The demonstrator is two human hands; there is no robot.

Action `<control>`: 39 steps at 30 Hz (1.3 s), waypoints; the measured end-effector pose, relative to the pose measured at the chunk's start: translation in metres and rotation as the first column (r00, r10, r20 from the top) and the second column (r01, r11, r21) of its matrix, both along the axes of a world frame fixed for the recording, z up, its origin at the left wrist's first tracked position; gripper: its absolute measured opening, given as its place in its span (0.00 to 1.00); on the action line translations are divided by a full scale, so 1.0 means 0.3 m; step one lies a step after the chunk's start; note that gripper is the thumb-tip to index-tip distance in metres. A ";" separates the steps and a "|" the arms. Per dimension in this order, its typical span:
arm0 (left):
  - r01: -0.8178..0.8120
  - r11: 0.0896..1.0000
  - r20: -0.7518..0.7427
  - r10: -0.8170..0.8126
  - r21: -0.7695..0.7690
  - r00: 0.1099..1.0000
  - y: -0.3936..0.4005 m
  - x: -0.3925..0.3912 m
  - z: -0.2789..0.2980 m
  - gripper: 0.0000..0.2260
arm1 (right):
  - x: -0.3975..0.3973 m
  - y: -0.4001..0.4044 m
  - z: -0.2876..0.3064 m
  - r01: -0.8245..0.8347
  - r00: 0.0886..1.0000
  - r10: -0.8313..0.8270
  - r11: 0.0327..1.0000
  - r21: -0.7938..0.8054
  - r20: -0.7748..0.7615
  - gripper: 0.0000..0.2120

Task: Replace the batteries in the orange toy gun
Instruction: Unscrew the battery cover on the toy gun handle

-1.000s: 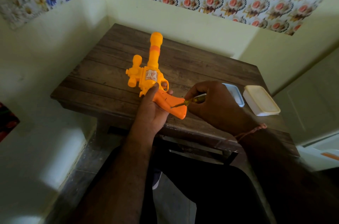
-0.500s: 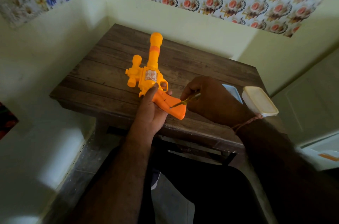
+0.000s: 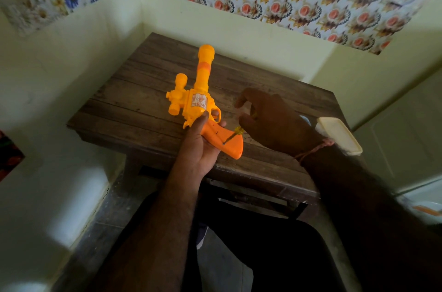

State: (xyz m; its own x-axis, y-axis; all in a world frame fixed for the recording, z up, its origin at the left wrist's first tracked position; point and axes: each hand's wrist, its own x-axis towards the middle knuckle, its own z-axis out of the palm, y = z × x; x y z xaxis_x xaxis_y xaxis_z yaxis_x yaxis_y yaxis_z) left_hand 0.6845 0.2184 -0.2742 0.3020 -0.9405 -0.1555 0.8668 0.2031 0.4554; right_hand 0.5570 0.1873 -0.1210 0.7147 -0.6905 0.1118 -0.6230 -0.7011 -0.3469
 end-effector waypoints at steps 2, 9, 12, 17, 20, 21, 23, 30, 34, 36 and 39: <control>0.002 1.000 -0.010 -0.002 -0.001 1.000 0.000 -0.002 0.004 0.24 | 0.001 0.001 0.002 -0.004 0.998 0.006 1.000 -0.028 0.059 0.10; 0.001 0.999 -0.020 -0.001 -0.034 1.000 0.004 -0.008 0.016 0.20 | 0.002 -0.009 0.004 -0.058 0.998 0.058 0.998 -0.028 -0.003 0.09; 0.004 1.000 -0.017 -0.004 -0.021 1.000 0.006 -0.006 0.017 0.23 | 0.004 0.001 0.011 -0.065 0.994 0.053 0.991 -0.116 -0.099 0.05; -0.004 1.000 -0.022 0.004 -0.005 1.000 0.006 -0.008 0.018 0.19 | 0.009 0.012 0.016 -0.093 0.993 0.071 0.964 -0.247 -0.100 0.06; -0.008 1.000 -0.021 0.008 0.004 1.000 0.009 -0.009 0.027 0.22 | 0.013 0.004 0.024 -0.105 0.994 0.102 0.991 -0.080 -0.036 0.09; -0.010 1.000 -0.022 0.010 0.007 1.000 0.012 -0.011 0.032 0.21 | 0.014 -0.003 0.026 -0.114 0.993 0.111 0.992 -0.061 -0.048 0.10; -0.014 1.000 -0.034 0.014 0.010 0.999 0.014 -0.012 0.035 0.20 | 0.014 -0.010 0.025 -0.127 0.989 0.124 0.991 -0.040 -0.083 0.10; -0.017 0.999 -0.054 0.019 0.031 0.998 0.010 -0.012 0.034 0.23 | 0.019 0.006 0.033 -0.130 0.984 0.108 0.980 -0.152 -0.144 0.07; -0.018 0.999 -0.079 0.021 0.038 0.997 0.015 -0.012 0.038 0.20 | 0.024 0.005 0.033 -0.094 0.990 0.088 0.995 -0.041 -0.114 0.04; -0.020 0.999 -0.067 0.022 0.044 0.998 0.014 -0.009 0.034 0.23 | 0.020 0.004 0.030 -0.093 0.991 0.086 0.994 -0.065 -0.101 0.05; -0.014 1.000 -0.051 0.015 0.022 0.999 0.014 -0.010 0.036 0.24 | 0.015 0.003 0.027 -0.105 0.989 0.089 0.985 -0.137 -0.116 0.10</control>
